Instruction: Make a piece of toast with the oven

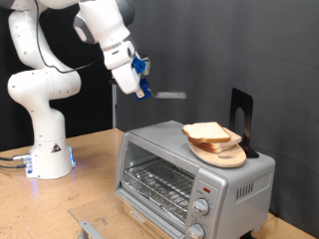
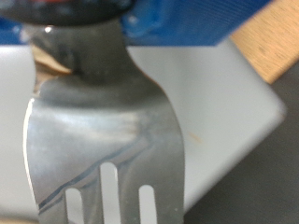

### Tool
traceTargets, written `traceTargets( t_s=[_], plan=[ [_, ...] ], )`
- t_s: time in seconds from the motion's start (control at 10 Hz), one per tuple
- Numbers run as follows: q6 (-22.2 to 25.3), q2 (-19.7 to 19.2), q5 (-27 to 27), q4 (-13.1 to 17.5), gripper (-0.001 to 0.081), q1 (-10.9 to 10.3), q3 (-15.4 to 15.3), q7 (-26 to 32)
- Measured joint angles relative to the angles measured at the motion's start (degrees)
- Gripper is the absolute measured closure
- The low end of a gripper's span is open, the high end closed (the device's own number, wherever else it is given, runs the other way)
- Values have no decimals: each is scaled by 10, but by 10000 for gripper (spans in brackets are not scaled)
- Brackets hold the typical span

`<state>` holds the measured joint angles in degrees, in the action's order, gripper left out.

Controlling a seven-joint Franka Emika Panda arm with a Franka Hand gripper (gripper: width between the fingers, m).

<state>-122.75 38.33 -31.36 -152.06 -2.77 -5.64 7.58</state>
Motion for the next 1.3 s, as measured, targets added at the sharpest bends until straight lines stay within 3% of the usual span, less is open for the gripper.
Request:
traceTargets(
  t_s=[0.3,0.5,0.7,0.9,1.3],
  plan=[
    [3,-20,32,12,415,54,22,5],
    [4,-34,32,20,415,57,31,15],
    [14,-39,78,20,415,74,6,-55],
    [-5,-57,83,29,415,96,-3,-111],
    [46,-137,128,114,415,139,11,-128]
  ],
)
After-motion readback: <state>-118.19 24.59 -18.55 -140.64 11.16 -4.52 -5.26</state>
